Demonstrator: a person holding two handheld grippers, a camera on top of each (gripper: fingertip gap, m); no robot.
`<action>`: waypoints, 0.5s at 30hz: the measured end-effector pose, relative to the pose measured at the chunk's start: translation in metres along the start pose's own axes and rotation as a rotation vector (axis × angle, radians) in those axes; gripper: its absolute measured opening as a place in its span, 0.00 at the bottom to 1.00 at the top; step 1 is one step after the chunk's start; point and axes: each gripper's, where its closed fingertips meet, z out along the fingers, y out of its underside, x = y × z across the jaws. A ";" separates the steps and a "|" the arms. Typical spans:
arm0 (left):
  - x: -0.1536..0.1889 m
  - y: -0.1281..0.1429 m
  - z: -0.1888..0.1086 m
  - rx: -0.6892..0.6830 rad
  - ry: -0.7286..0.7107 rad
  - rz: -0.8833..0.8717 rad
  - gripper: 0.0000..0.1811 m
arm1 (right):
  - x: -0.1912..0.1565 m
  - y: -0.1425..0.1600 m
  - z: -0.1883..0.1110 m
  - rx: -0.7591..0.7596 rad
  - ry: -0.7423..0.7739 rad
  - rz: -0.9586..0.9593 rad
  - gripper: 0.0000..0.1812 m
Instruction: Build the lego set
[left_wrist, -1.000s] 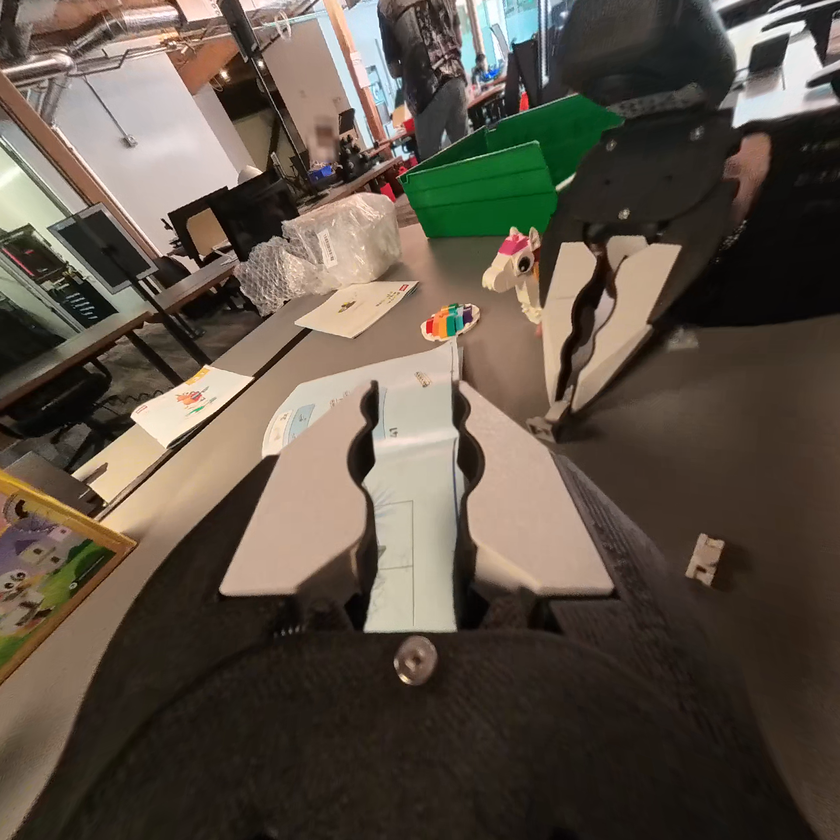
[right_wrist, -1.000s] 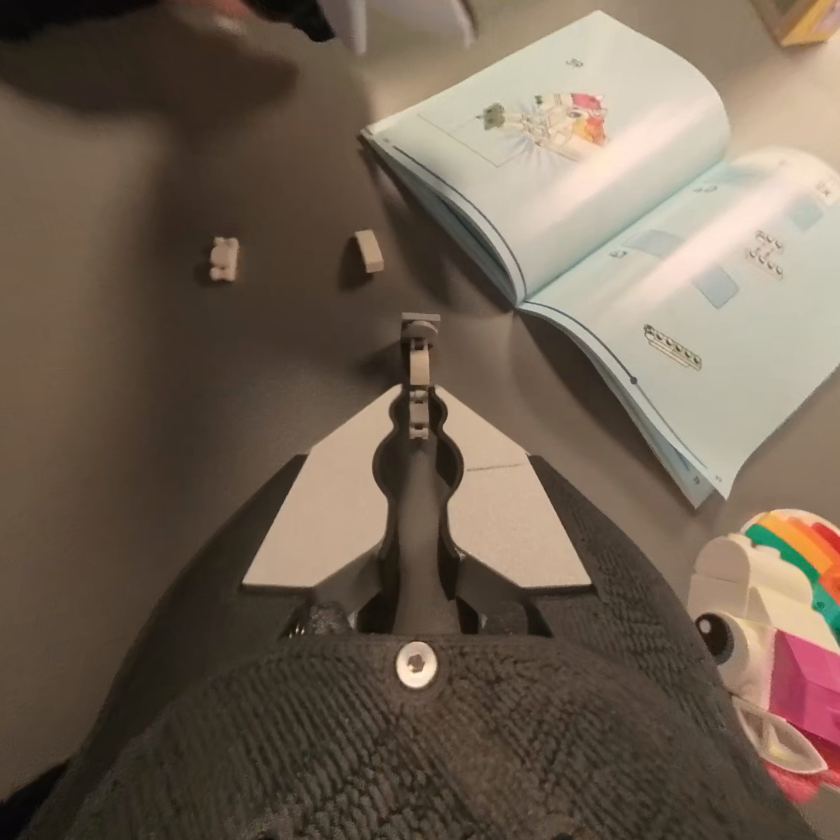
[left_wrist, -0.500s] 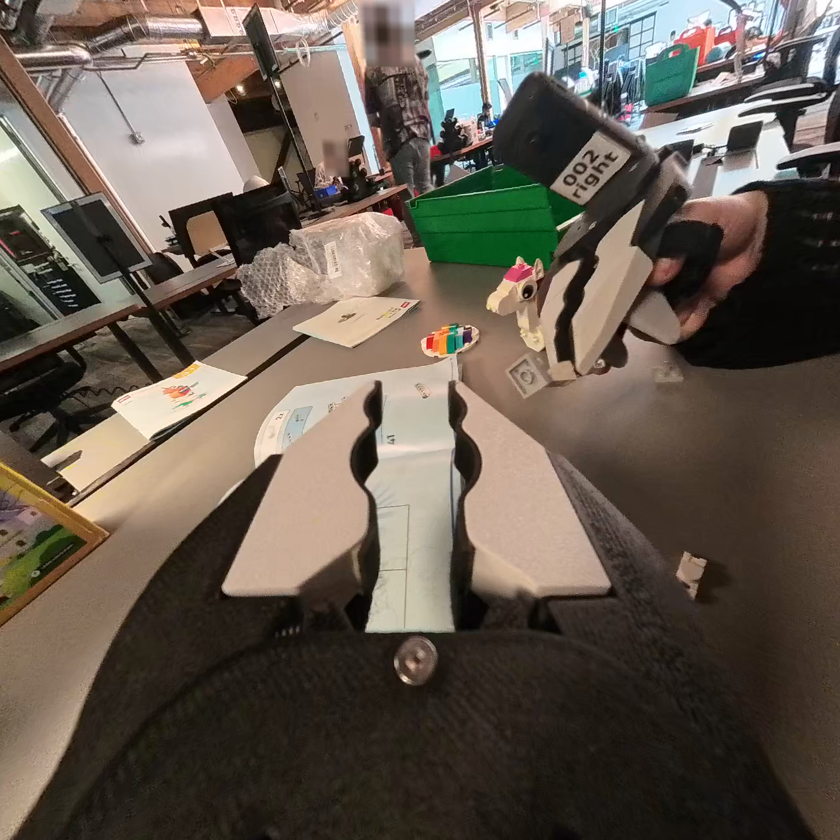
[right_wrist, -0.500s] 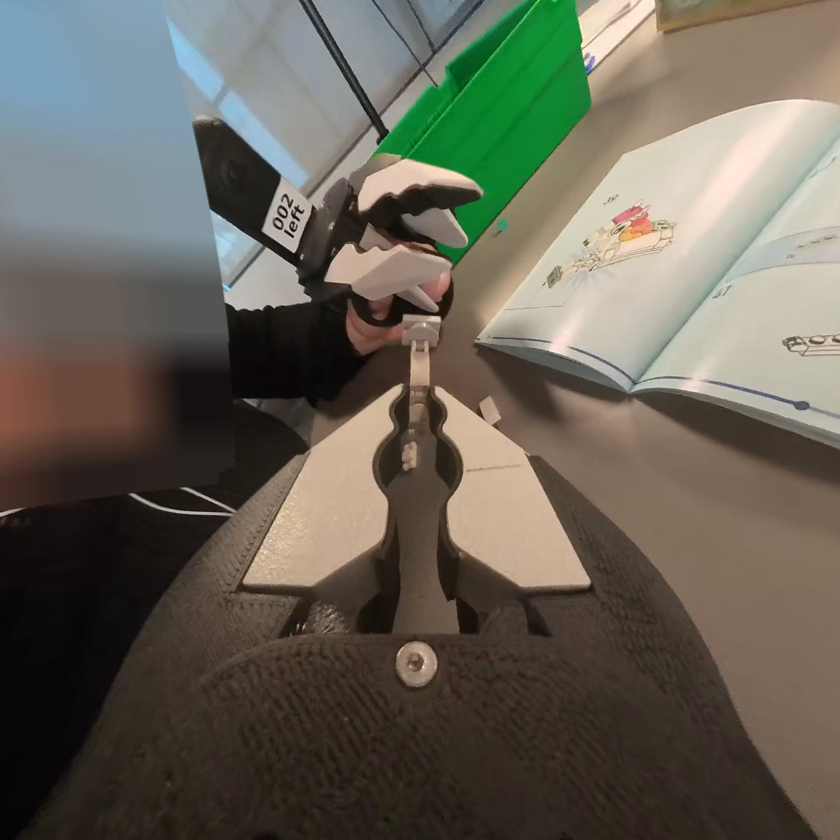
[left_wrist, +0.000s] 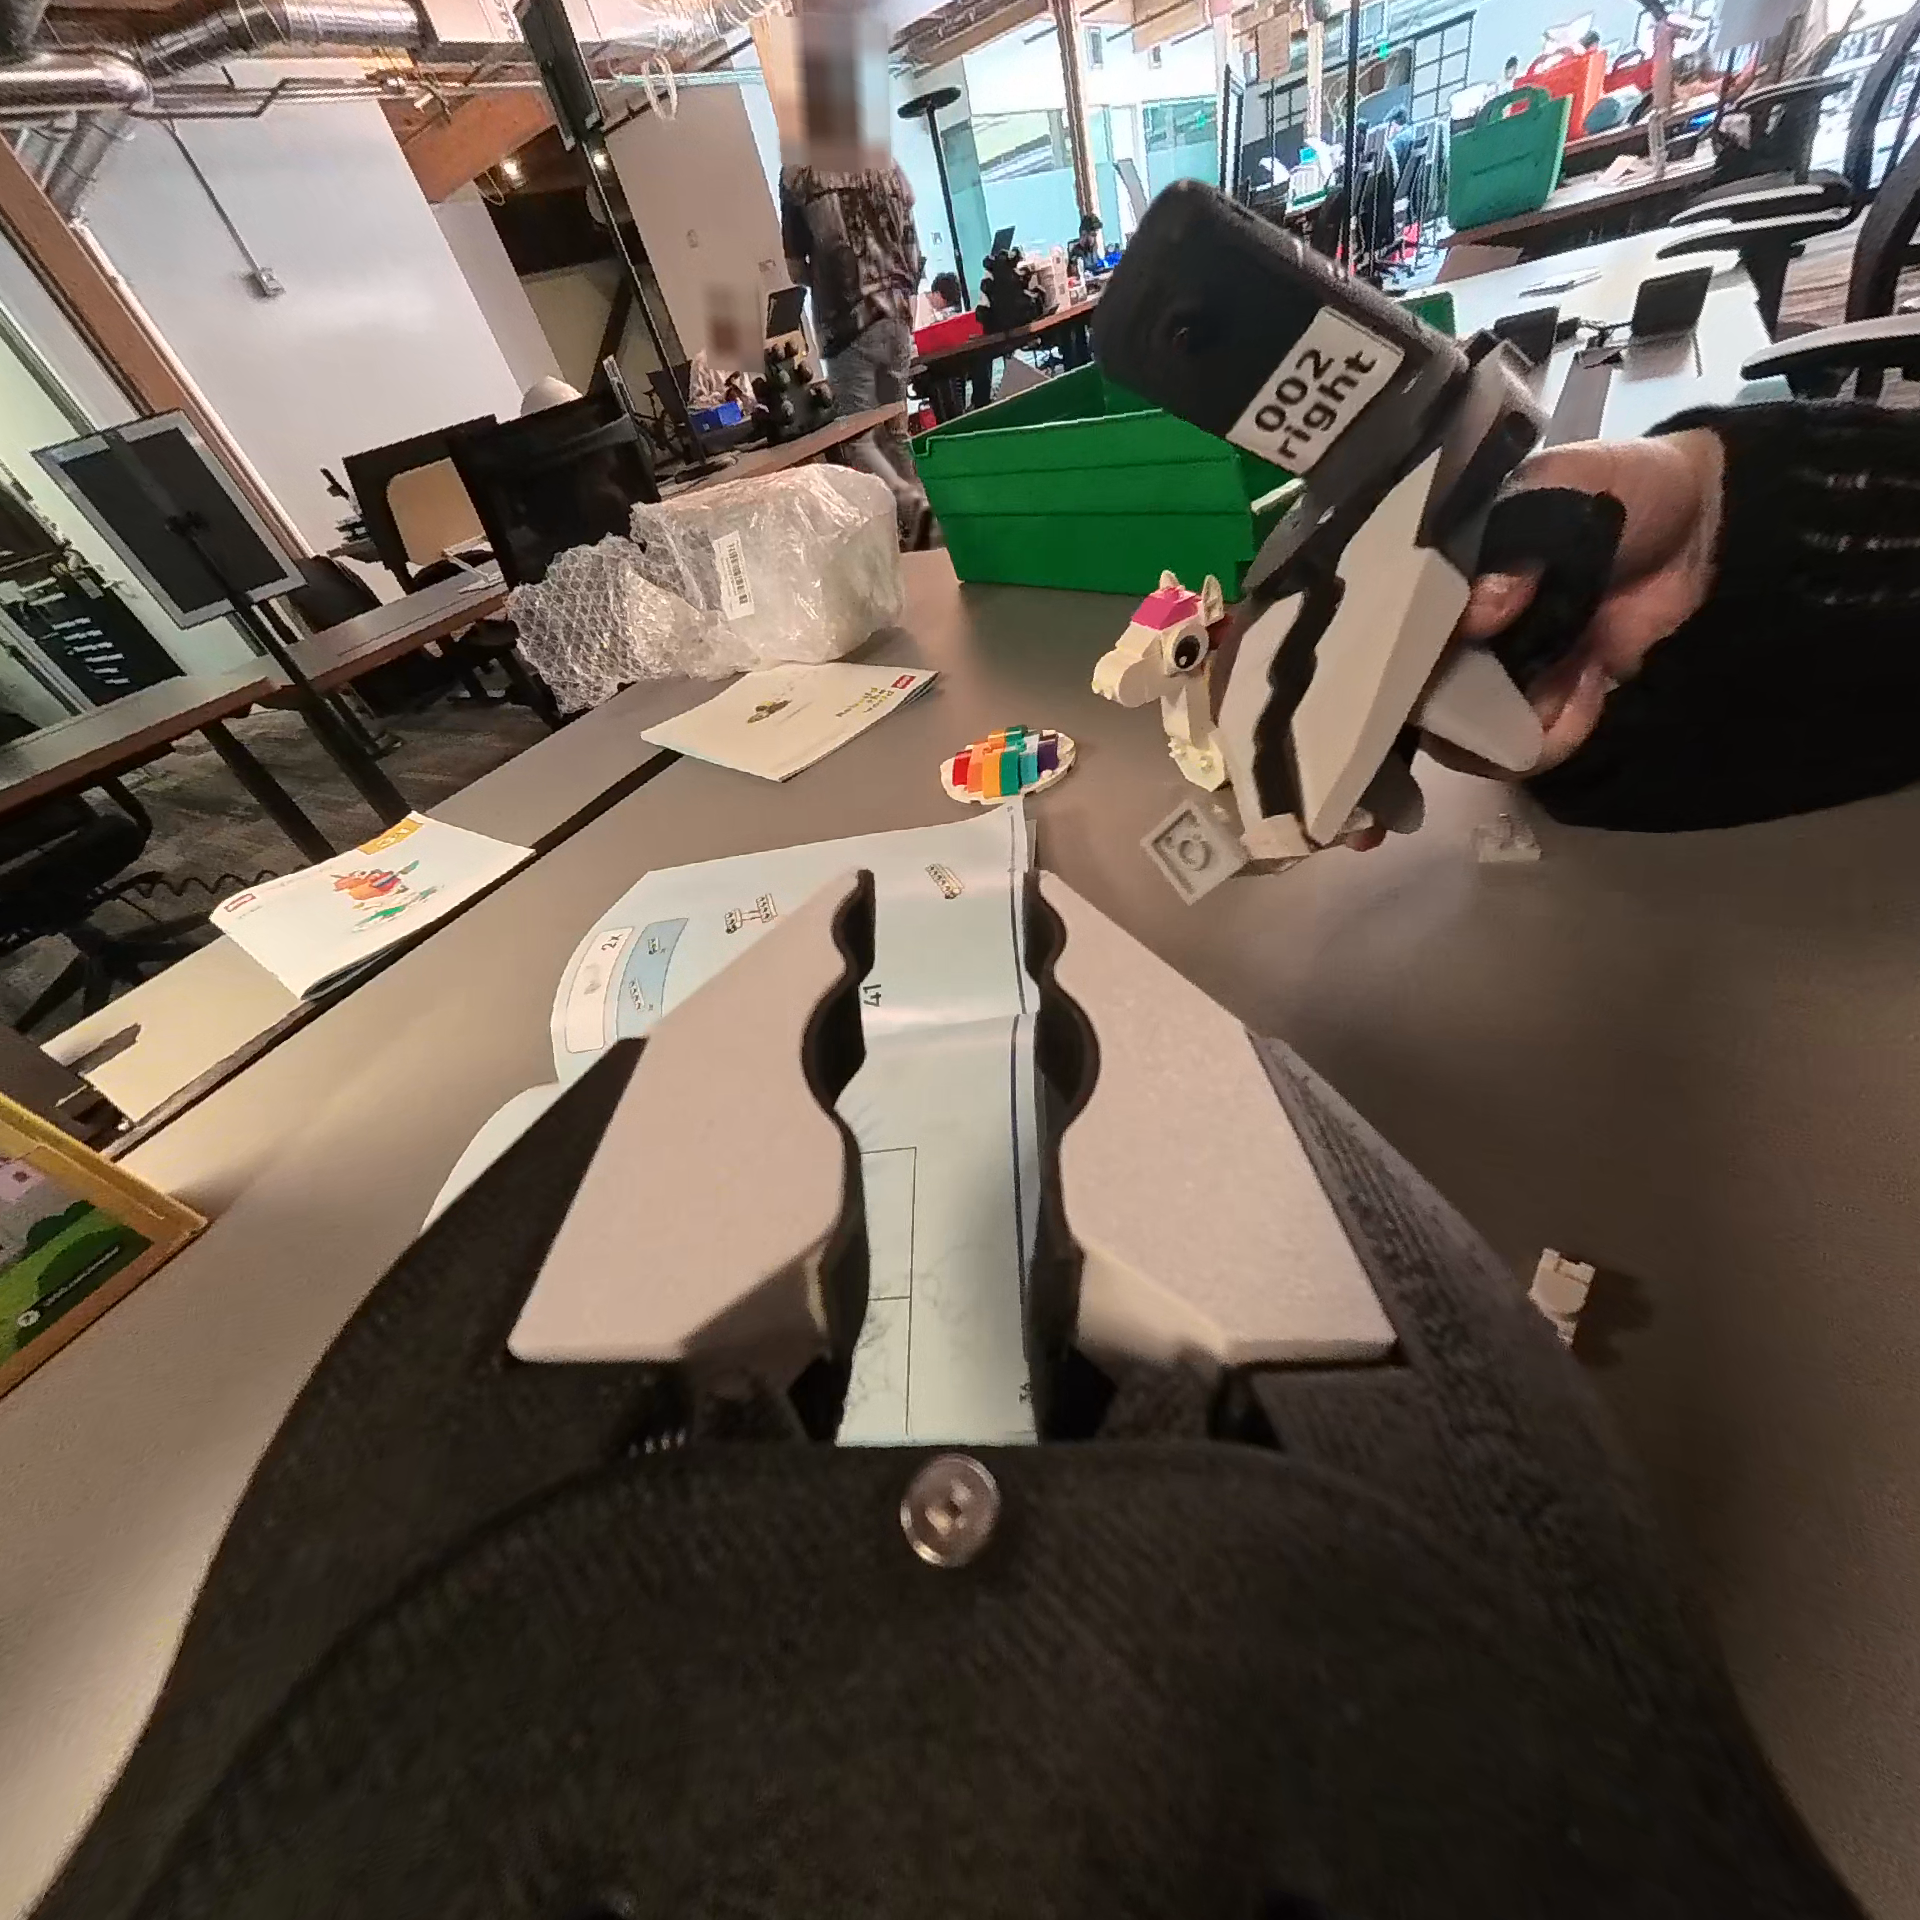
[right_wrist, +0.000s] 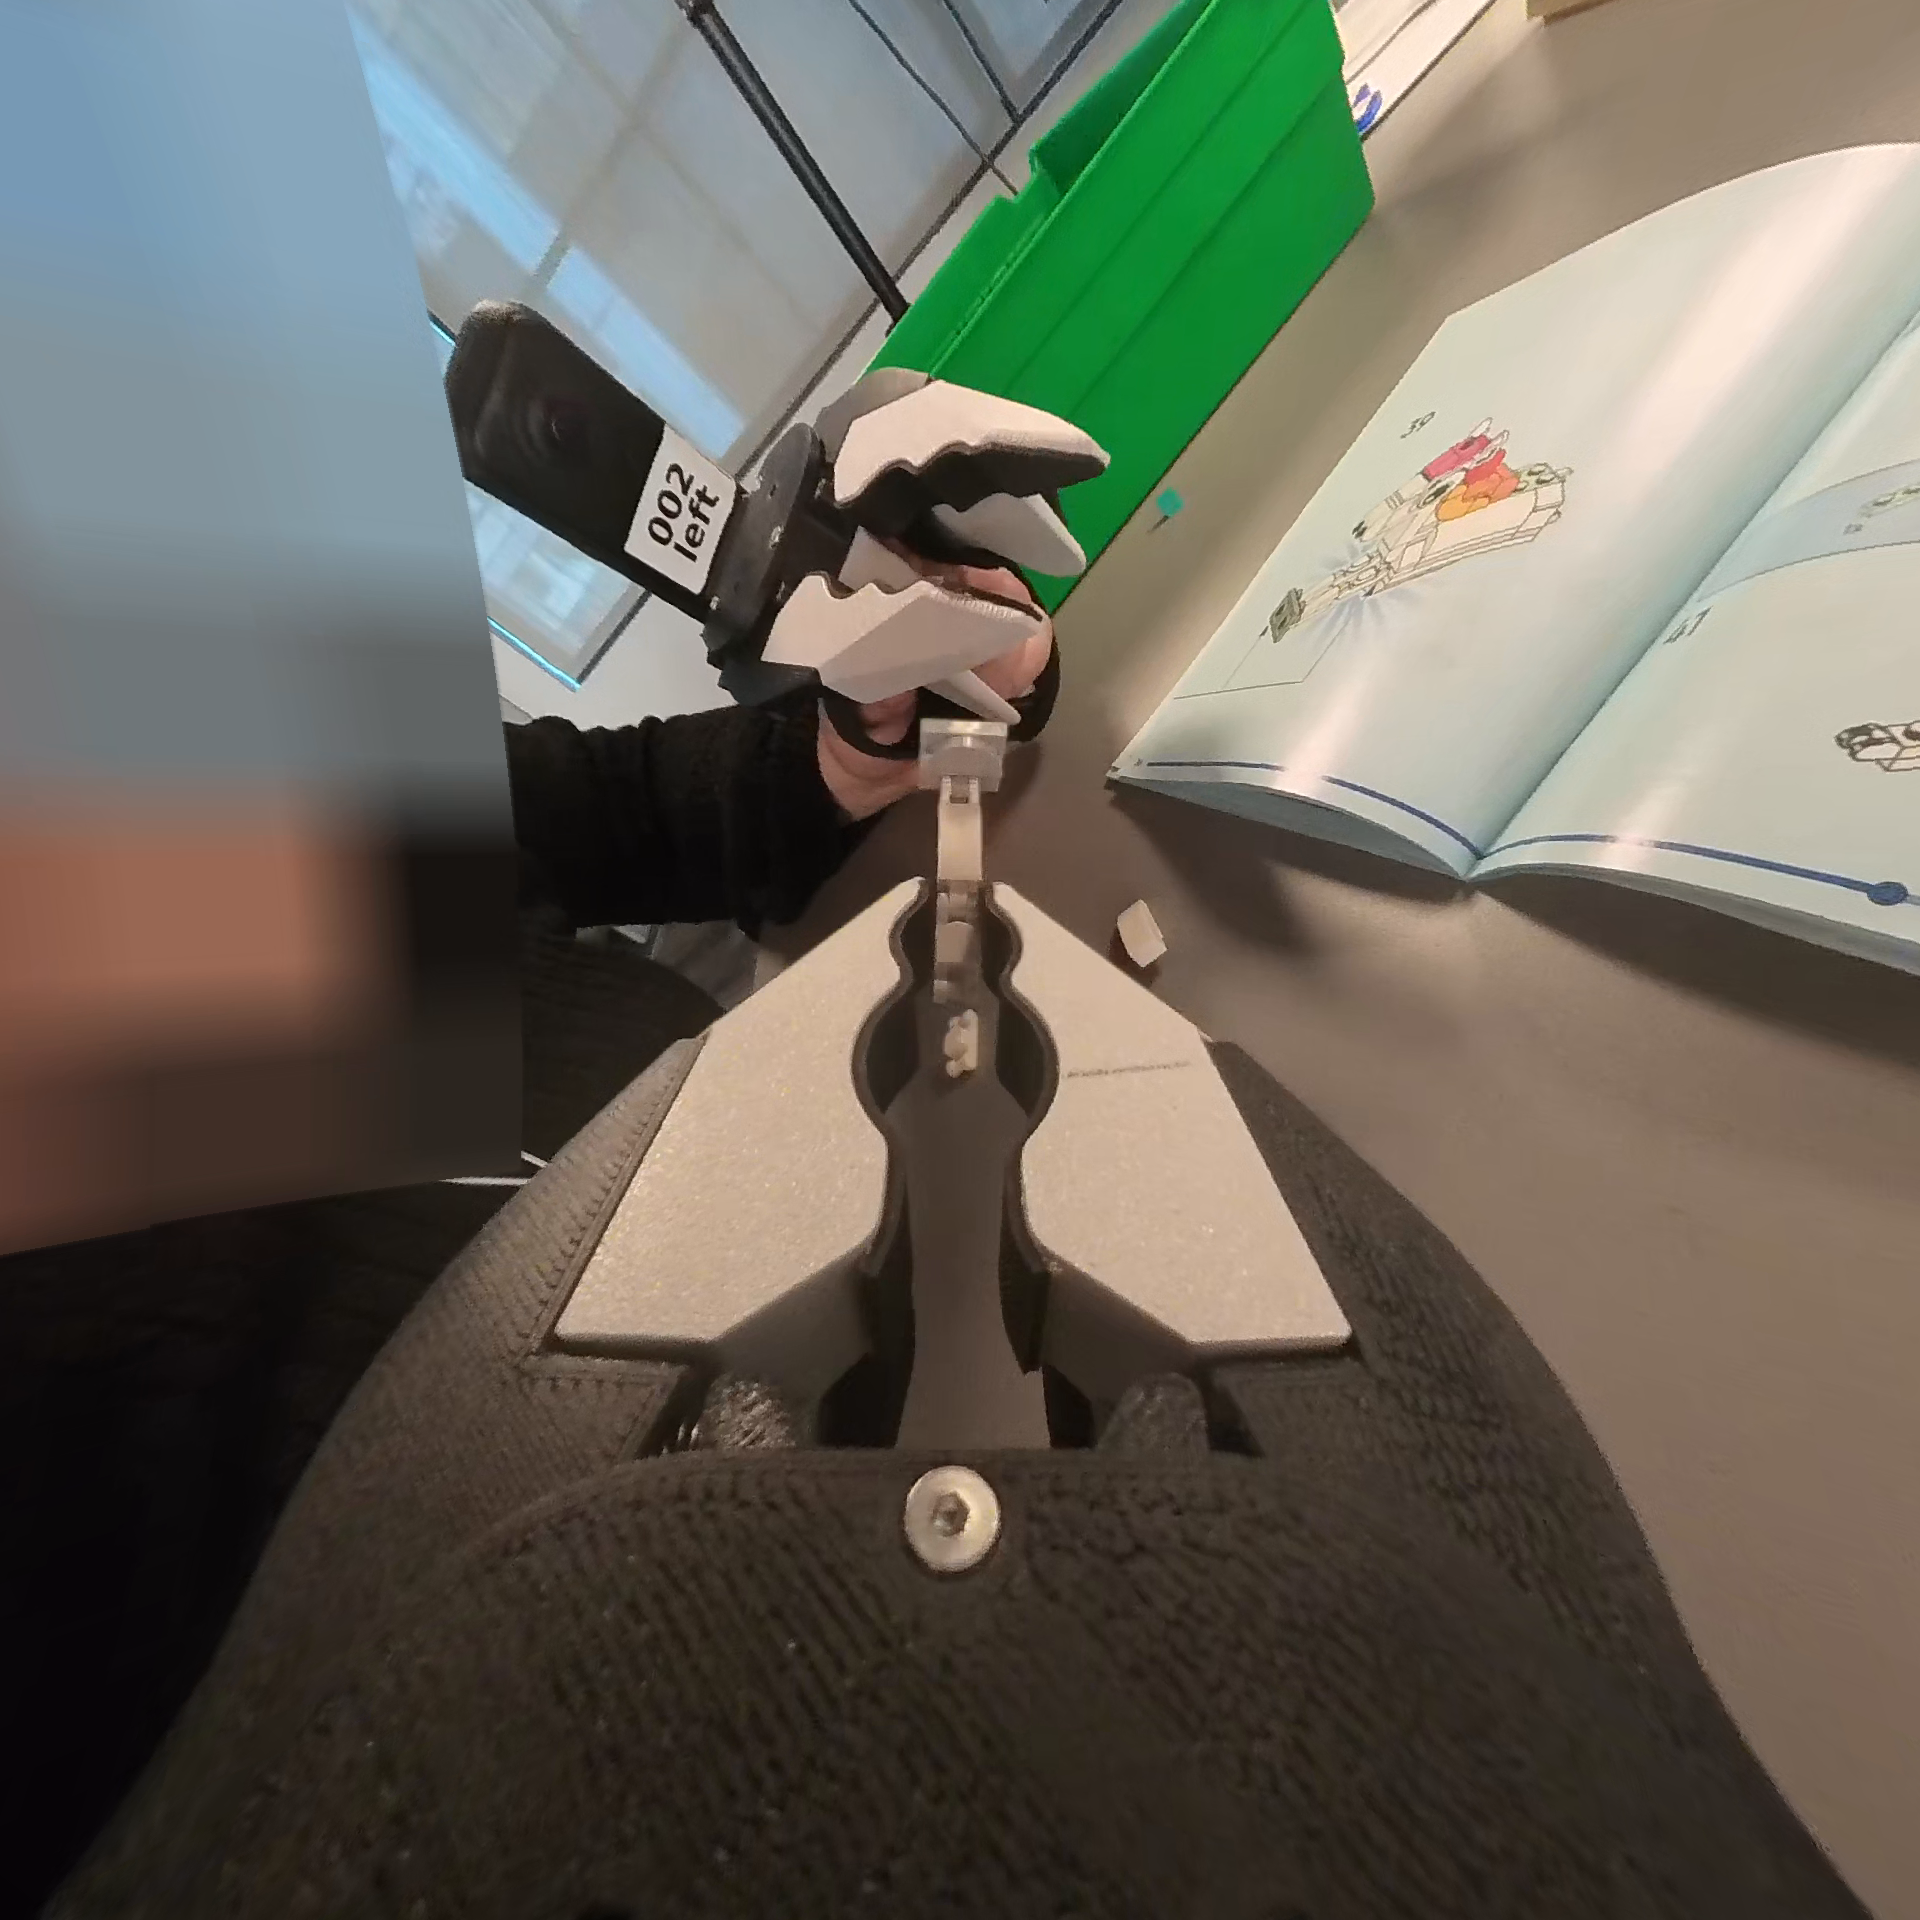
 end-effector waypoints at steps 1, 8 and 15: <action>0.000 0.000 0.000 0.001 -0.001 -0.001 0.15 | 0.000 0.000 0.000 0.001 -0.002 0.001 0.03; 0.000 0.001 0.000 -0.002 0.007 -0.012 0.15 | 0.001 0.001 0.001 -0.005 0.014 -0.005 0.03; 0.002 0.002 0.001 -0.010 0.016 -0.008 0.15 | 0.015 0.009 0.002 -0.059 0.109 -0.045 0.03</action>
